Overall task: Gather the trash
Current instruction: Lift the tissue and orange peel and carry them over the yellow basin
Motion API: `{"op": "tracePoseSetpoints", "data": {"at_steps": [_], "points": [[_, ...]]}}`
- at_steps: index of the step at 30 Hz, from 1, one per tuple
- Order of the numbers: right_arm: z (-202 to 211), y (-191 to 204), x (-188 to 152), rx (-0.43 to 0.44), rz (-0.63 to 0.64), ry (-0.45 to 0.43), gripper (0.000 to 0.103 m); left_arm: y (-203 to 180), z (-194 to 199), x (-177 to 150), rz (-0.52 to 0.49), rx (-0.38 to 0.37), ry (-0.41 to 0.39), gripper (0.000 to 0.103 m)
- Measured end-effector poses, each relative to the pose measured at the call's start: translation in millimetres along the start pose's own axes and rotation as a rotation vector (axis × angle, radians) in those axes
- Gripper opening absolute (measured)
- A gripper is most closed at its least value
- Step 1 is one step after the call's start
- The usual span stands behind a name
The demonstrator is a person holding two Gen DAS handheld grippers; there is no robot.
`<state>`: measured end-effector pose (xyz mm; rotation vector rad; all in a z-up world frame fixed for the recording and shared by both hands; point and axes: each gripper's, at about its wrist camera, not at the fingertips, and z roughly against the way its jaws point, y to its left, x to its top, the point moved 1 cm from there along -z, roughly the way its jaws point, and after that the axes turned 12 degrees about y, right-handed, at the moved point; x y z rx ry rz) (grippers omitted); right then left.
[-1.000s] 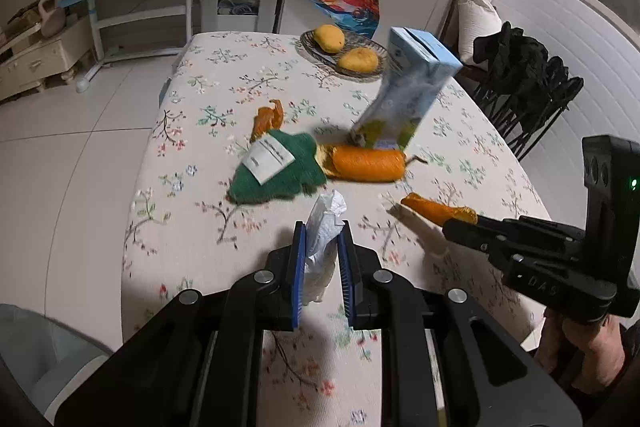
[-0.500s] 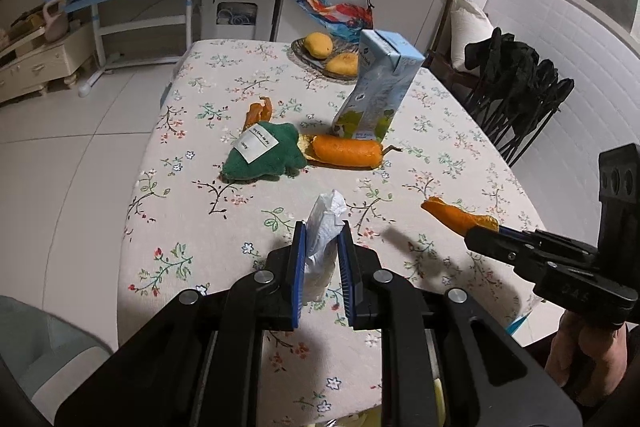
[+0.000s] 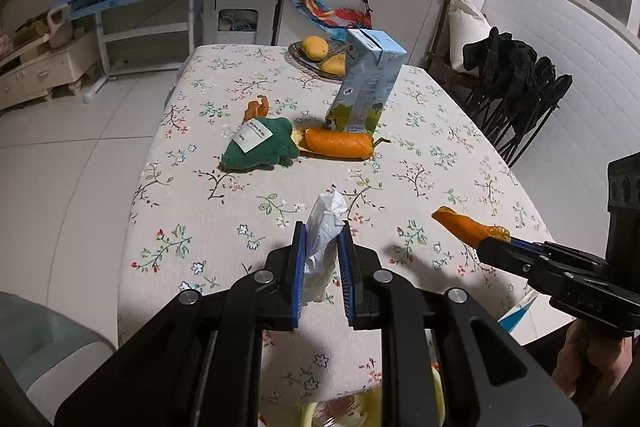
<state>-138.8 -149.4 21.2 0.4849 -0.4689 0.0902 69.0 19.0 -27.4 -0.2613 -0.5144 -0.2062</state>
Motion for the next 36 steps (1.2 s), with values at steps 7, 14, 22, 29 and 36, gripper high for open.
{"op": "tracePoseSetpoints", "data": {"at_steps": [7,14,22,29,36], "points": [[6,2,-13,0.004,-0.009,-0.001,0.018,-5,7,-12,-0.010,0.012,-0.012,0.016],[14,1,-34,0.015,-0.038,-0.002,0.018,-7,13,-25,0.003,0.005,-0.014,0.016],[20,3,-60,0.026,-0.053,0.007,0.018,-9,19,-37,0.005,0.001,-0.017,0.016],[23,5,-78,0.032,-0.066,0.024,0.018,-12,24,-48,0.002,-0.003,-0.018,0.016],[20,11,-95,0.034,-0.058,0.058,0.018,-13,26,-52,0.002,-0.004,-0.017,0.016]]}}
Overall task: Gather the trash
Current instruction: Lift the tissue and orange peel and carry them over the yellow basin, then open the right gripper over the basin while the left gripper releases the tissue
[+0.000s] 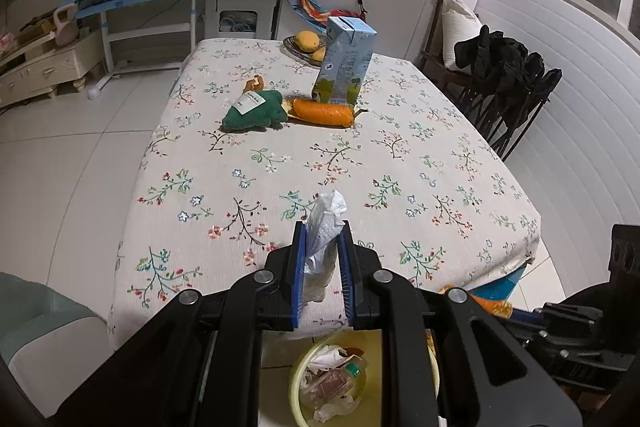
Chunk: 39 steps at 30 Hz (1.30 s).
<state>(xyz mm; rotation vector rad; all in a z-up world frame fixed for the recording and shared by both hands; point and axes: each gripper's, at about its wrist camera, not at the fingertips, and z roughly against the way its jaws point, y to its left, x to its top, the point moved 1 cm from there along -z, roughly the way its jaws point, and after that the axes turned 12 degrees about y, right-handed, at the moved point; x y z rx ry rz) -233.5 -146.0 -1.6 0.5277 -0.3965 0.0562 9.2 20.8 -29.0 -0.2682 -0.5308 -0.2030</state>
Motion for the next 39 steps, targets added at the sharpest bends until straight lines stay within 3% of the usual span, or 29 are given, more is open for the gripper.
{"op": "tracePoseSetpoints", "data": {"at_steps": [28,39], "points": [[-24,8,-42,-0.044,0.006,0.154,0.021,-19,15,-44,-0.028,-0.017,0.020,0.016],[-24,8,-46,-0.051,0.004,0.165,0.021,-27,15,-55,-0.056,-0.022,0.035,0.016]]}}
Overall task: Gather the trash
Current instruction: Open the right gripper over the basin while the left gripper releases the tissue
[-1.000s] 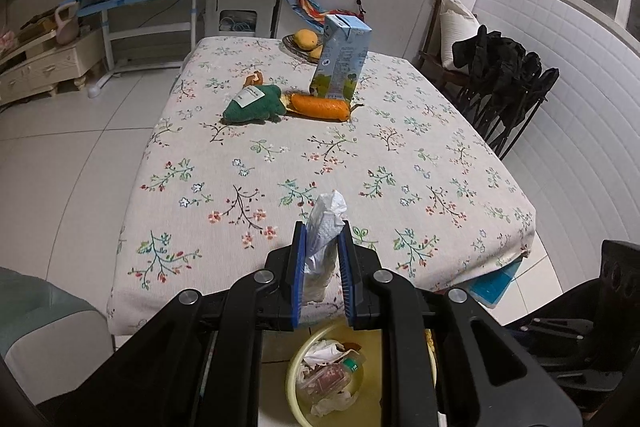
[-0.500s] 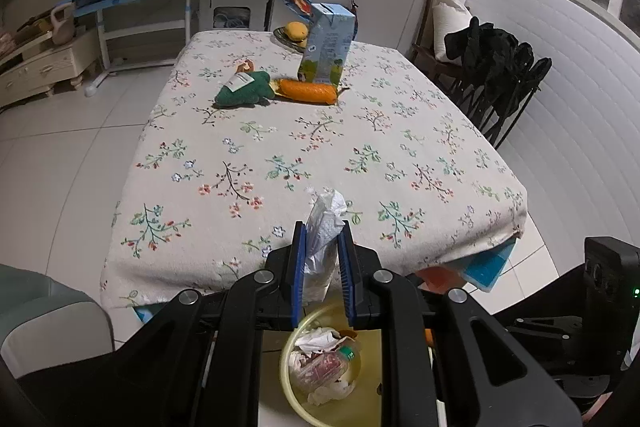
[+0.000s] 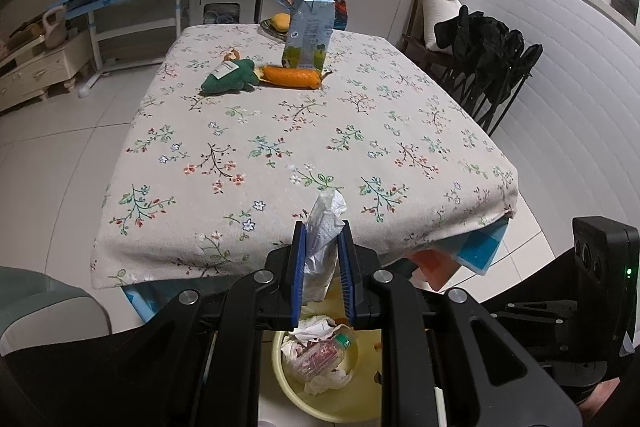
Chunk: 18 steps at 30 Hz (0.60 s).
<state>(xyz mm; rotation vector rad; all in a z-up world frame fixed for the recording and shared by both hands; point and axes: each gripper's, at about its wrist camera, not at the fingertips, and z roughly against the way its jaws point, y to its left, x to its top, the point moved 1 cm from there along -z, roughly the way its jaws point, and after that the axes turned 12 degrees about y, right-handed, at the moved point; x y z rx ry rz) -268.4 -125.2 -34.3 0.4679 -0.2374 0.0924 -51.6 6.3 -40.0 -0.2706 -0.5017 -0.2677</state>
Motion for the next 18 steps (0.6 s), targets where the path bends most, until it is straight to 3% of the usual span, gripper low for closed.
{"op": "tracePoseSetpoints", "data": {"at_steps": [3,6,18], "points": [[-1,0,-1,-0.002,-0.002,0.008,0.022,-2,0,-1,-0.006,-0.001,0.003,0.016],[0,0,-1,-0.006,-0.005,0.001,0.031,-4,-1,-3,-0.012,-0.002,0.007,0.016],[4,-2,-2,-0.008,-0.023,-0.019,0.038,-17,-4,-14,-0.055,-0.013,0.033,0.016]]}}
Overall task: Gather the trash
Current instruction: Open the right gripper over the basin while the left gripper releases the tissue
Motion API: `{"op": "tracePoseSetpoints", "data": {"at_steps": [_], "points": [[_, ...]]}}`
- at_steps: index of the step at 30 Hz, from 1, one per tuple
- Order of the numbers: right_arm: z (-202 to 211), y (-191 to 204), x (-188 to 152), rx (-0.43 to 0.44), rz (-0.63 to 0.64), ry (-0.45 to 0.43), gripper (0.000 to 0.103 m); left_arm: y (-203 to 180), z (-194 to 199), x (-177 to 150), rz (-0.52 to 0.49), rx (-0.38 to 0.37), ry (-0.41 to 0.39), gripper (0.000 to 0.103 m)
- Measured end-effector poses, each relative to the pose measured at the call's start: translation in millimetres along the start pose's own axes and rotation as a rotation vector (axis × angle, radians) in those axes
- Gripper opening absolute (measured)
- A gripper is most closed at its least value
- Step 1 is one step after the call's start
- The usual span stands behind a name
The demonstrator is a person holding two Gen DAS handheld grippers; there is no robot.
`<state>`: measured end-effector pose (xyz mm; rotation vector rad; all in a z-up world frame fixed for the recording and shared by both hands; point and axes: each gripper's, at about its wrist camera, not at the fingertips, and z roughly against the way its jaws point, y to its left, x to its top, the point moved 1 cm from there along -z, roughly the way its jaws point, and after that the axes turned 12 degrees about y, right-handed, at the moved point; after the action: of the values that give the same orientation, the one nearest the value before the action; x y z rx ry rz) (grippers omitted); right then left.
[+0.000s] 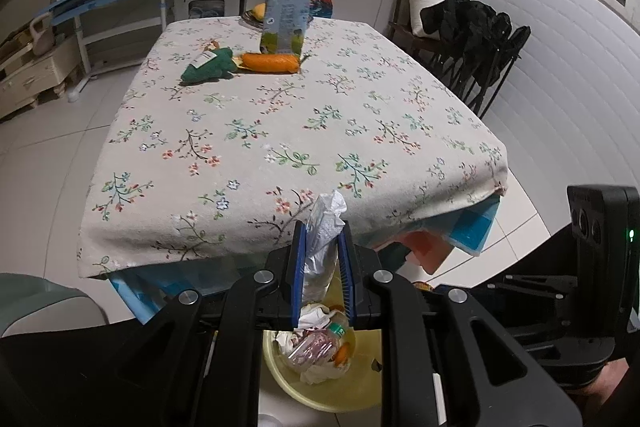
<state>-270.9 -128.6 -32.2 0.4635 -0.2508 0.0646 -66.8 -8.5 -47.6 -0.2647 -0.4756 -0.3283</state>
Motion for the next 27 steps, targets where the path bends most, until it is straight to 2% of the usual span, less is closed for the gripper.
{"op": "tracePoseSetpoints", "data": {"at_steps": [18,21,23,27], "points": [[12,-8,0,0.016,-0.053,-0.057,0.046,-27,-11,-18,-0.090,-0.036,0.084,0.016],[13,-9,0,0.015,-0.059,-0.063,0.048,-31,-15,-21,-0.100,-0.038,0.106,0.022],[14,-10,0,0.015,-0.061,-0.065,0.050,-31,-16,-23,-0.097,-0.043,0.116,0.033],[16,-11,0,0.015,-0.067,-0.072,0.051,-28,-16,-23,-0.078,-0.037,0.122,0.042]]}}
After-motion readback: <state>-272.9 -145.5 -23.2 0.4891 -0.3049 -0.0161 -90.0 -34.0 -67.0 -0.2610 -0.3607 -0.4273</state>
